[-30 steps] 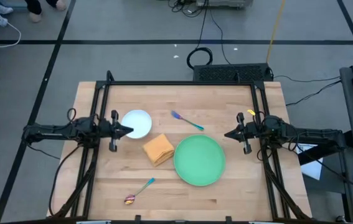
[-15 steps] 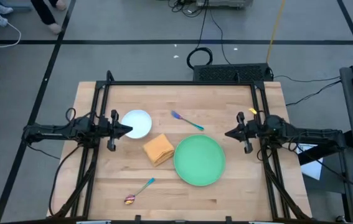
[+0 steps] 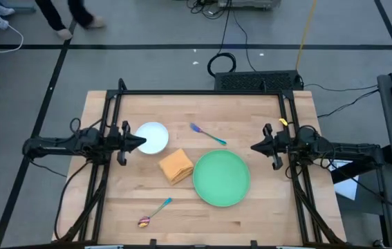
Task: Set table place
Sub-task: Put the white bowl on the light green plate
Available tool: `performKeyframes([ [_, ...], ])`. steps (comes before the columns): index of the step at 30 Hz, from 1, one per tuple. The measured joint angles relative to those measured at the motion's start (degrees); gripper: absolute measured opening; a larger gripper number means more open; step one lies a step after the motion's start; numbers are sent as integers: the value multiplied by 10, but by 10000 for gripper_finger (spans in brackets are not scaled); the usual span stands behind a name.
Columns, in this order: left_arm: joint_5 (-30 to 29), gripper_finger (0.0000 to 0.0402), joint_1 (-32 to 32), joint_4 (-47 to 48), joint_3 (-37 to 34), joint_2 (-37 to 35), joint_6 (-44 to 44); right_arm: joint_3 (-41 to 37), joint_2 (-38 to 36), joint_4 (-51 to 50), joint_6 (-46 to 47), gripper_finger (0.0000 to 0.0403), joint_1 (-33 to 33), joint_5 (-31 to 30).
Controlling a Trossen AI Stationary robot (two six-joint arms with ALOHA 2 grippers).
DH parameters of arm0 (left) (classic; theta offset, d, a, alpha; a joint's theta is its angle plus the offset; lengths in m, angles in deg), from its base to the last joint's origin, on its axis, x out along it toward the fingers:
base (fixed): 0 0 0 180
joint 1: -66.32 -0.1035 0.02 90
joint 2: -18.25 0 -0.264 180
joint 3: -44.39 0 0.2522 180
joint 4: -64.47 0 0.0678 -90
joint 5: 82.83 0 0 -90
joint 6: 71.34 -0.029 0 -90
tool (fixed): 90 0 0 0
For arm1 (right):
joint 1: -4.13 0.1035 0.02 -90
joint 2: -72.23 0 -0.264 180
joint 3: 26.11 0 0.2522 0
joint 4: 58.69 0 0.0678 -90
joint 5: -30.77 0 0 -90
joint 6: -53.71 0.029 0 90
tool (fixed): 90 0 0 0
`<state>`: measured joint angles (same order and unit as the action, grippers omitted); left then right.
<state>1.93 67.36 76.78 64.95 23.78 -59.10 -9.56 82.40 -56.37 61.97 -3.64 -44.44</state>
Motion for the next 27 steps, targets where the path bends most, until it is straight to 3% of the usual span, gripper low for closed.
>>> performKeyframes([
  [7, -52, 21, 0, 160, 113, 63, -34, 0, 9, 25, -12, 0, 0, -53],
  [12, -57, 21, 0, 238, 178, 108, -36, 0, 29, 22, -8, 0, 0, -99],
  [20, -51, 21, 0, 352, 268, 193, -37, 0, 57, 25, -21, 0, 0, -103],
  [27, -50, 21, -1, 456, 365, 333, -68, 0, 69, 25, -34, 0, 0, -105],
])
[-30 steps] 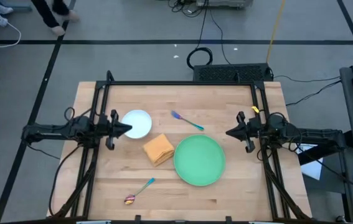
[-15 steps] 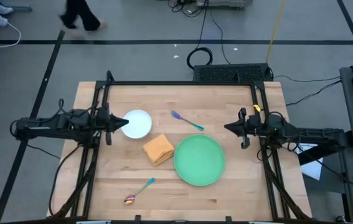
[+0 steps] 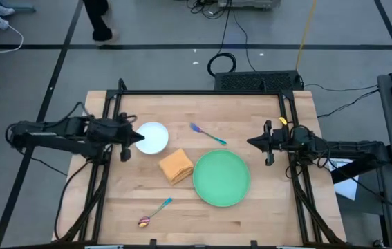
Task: Set table place
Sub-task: Put the white bowl on the light green plate
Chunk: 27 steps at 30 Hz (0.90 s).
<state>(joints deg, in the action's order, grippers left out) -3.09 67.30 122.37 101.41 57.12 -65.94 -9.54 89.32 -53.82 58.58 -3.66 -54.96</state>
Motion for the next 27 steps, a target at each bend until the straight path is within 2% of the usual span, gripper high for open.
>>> performKeyframes([
  [4, 20, 21, -20, 38, 41, 82, -7, 0, 2, 0, 0, 0, 0, 0],
  [10, 57, 21, -89, 100, 103, 193, -29, 0, 1, 1, -2, 0, 0, -2],
  [15, 113, 21, -143, 128, 133, 256, -82, 0, 2, 2, -2, 0, 0, -27],
  [20, 120, 24, -164, 153, 136, 296, -117, 0, 3, 2, -2, 0, 0, -32],
  [23, 138, 47, -170, 164, 136, 313, -128, 0, 3, 2, -2, 0, 0, -32],
  [27, 168, 109, -170, 164, 136, 321, -126, 0, 3, 0, -2, 0, 0, -32],
])
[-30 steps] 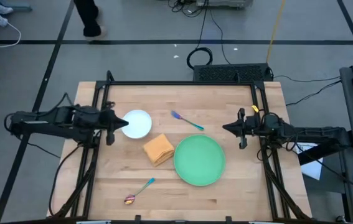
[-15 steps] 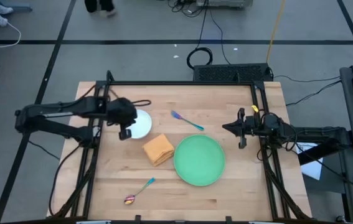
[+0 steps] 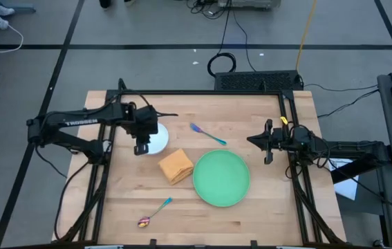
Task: Set table place
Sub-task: Put the white bowl on the light green plate
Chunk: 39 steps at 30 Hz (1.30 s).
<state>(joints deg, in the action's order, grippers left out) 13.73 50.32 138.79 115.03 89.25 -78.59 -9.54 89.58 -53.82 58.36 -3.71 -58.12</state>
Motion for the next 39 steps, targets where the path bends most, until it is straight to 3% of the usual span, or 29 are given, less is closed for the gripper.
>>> performKeyframes([
  [7, 11, 232, 12, -2, 0, 0, 33, 0, 0, 0, 2, 1, 0, 0],
  [14, -15, 303, 51, -11, -15, 0, 34, 0, 0, 0, 2, 23, 0, 0],
  [18, -32, 316, 63, -11, -32, 0, 39, 0, 0, 0, 2, 40, 0, 0],
  [26, -41, 305, 65, -56, -77, 0, 53, 0, 0, -1, 2, 65, 0, 0],
  [39, -34, 306, 64, -113, -136, 0, 48, 0, 0, -3, -5, 68, 0, 0],
])
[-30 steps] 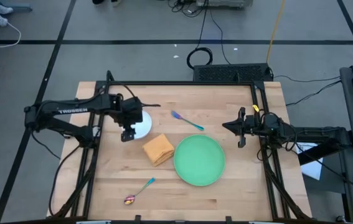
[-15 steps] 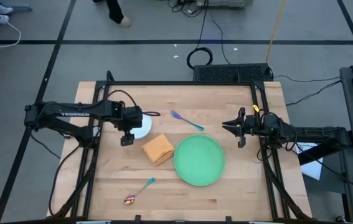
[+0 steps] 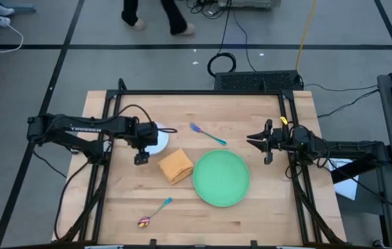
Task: Set table place
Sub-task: Put the white bowl on the light green plate
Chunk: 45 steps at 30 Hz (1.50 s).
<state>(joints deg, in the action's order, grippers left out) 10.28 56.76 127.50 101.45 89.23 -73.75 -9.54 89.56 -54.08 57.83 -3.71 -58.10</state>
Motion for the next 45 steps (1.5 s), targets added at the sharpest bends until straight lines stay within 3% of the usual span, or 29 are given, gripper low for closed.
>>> performKeyframes([
  [22, -2, 308, 0, -46, -30, 1, -2, 0, 0, -11, -8, 68, 0, 1],
  [40, -15, 307, 0, -73, -30, 102, -46, 0, 0, -11, -7, 68, 0, 1],
  [45, -15, 266, 0, -74, -30, 104, -47, 0, 0, -12, -7, 68, 0, 1],
])
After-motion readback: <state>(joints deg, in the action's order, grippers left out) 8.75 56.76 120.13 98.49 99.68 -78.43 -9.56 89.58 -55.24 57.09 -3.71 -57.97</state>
